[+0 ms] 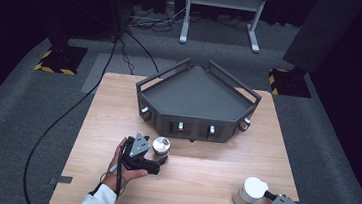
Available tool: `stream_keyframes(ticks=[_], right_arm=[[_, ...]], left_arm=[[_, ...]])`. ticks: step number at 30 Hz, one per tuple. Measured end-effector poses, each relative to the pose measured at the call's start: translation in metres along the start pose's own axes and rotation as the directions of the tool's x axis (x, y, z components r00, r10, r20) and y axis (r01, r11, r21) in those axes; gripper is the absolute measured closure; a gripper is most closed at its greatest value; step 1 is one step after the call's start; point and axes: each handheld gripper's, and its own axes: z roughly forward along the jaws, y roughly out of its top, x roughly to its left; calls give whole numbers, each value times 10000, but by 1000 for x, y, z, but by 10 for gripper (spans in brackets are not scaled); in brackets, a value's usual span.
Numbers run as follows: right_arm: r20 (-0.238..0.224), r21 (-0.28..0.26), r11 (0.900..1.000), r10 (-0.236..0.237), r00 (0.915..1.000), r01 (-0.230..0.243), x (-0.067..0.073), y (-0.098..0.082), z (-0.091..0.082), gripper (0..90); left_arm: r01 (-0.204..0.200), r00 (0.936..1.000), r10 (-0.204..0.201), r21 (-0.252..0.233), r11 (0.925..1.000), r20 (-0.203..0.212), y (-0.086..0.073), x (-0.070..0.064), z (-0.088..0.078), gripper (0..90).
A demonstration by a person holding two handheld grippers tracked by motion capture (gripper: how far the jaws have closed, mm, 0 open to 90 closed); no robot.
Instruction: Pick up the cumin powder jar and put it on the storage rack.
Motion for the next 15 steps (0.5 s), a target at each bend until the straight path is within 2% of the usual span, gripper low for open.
stream_keyframes(ticks=[4, 11, 15], right_arm=[[-2, 0, 10000, 1, 10000, -1, 0, 0, 0, 0], [-1, -1, 10000, -4, 10000, 4, 0, 0, 0, 0], [-4, -1, 10000, -5, 10000, 5, 0, 0, 0, 0]], left_arm=[[9, 10000, -9, 32, 10000, 53, 1, 1, 3, 31], [43, 9998, -49, 360, 9993, 189, 2, 9, 15, 29], [-4, 9992, -12, 382, 9993, 406, 0, 13, 23, 75]])
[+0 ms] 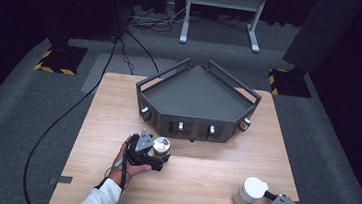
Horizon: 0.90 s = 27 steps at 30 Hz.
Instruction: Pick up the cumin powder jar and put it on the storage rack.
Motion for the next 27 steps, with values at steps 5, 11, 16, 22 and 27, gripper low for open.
stream_keyframes(ticks=[5, 11, 16, 22, 27], right_arm=[[1, 0, 10000, 2, 10000, -2, 0, 0, 0, 0], [3, -1, 10000, -1, 10000, 1, 0, 0, 0, 0], [1, 2, 10000, 4, 10000, -4, 0, 0, 0, 0], [-21, -4, 10000, -24, 10000, 24, -1, 0, 0, 0], [25, -15, 10000, -44, 10000, 44, 0, 0, 0, 0]], left_arm=[[-8, 9998, 8, -10, 10000, 197, -2, 2, 4, 179], [-136, 9996, 136, 1, 9999, 248, -3, 3, 2, 302], [-107, 9997, 106, 22, 9999, 234, -2, 3, 3, 305], [8, 10000, -7, -33, 10000, 55, -3, -5, 3, 307], [93, 9999, -93, 3, 10000, -61, -2, -9, 3, 308]])
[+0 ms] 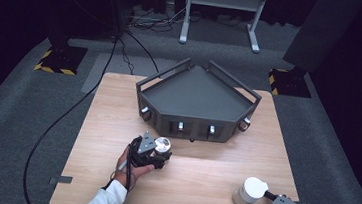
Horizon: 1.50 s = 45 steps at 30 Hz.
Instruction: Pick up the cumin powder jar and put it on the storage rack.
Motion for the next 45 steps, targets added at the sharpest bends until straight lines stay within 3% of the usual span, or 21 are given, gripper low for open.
stream_keyframes(ticks=[9, 18, 20, 27, 34, 45], right_arm=[[-29, 19, 10000, 40, 10000, -40, -1, 0, 0, 0], [-26, 19, 10000, 36, 10000, -36, -1, 0, 0, 0], [-29, 21, 10000, 40, 10000, -40, -1, 0, 0, 0], [-30, 22, 10000, 38, 10000, -38, -1, 0, 0, 0], [-30, 23, 10000, 43, 10000, -43, -1, 0, 0, 0], [-31, 22, 10000, 43, 10000, -43, -1, 0, 0, 0]], left_arm=[[315, 9993, -313, 68, 9995, -192, 11, -2, -7, 308], [906, 9945, -899, 97, 9958, -543, 39, -9, -21, 308], [1151, 9923, -1150, 0, 9934, -453, 42, -7, -24, 308], [1235, 9903, -1237, -65, 9923, -630, 61, -8, -33, 308], [1068, 9932, -1079, -258, 9939, -432, 90, -8, -45, 308], [1108, 9922, -1135, -515, 9925, -521, 118, -2, -45, 308]])
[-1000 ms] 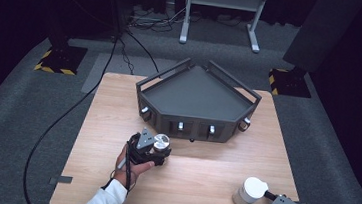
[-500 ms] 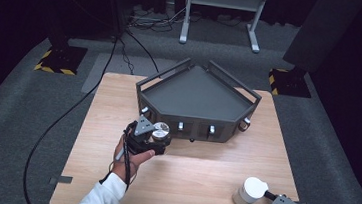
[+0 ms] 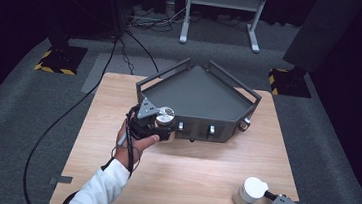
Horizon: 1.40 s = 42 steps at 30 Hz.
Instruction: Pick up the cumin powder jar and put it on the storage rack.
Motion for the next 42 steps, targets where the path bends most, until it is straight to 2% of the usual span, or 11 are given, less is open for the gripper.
stream_keyframes(ticks=[5, 13, 17, 26, 28, 35, 38, 40, 42], right_arm=[[2, -2, 10000, -4, 10000, 4, 0, 0, 0, 0], [2, -5, 10000, -3, 10000, 3, 0, 0, 0, 0], [1, -5, 10000, -6, 10000, 6, 0, 0, 0, 0], [24, -19, 10000, -45, 10000, 45, 1, 0, 0, 0], [28, -24, 10000, -47, 10000, 47, 1, 0, 0, 0], [31, -29, 10000, -60, 10000, 60, 1, -1, 0, 0], [45, -42, 10000, -76, 10000, 77, 1, -1, 0, 0], [61, -54, 9999, -94, 9999, 94, 2, -1, 0, 0], [59, -55, 9999, -95, 9999, 95, 2, -1, 0, 0]], left_arm=[[116, 9999, -118, -253, 9996, -47, 11, 5, 0, 308], [-24, 9999, 21, -168, 9999, -148, 26, 8, 9, 308], [-301, 9994, 300, -30, 9995, -182, 38, 7, 19, 308], [-396, 9991, 394, -68, 9992, -179, 56, 6, 36, 308], [-551, 9981, 550, -4, 9985, -265, 62, 3, 44, 308], [-479, 9983, 480, 44, 9988, -319, 73, 4, 63, 308], [-576, 9976, 576, -3, 9983, -392, 74, 4, 68, 308], [-421, 9985, 419, -69, 9991, -354, 75, 9, 73, 308], [-489, 9976, 488, -18, 9988, -489, 76, 8, 75, 308]])
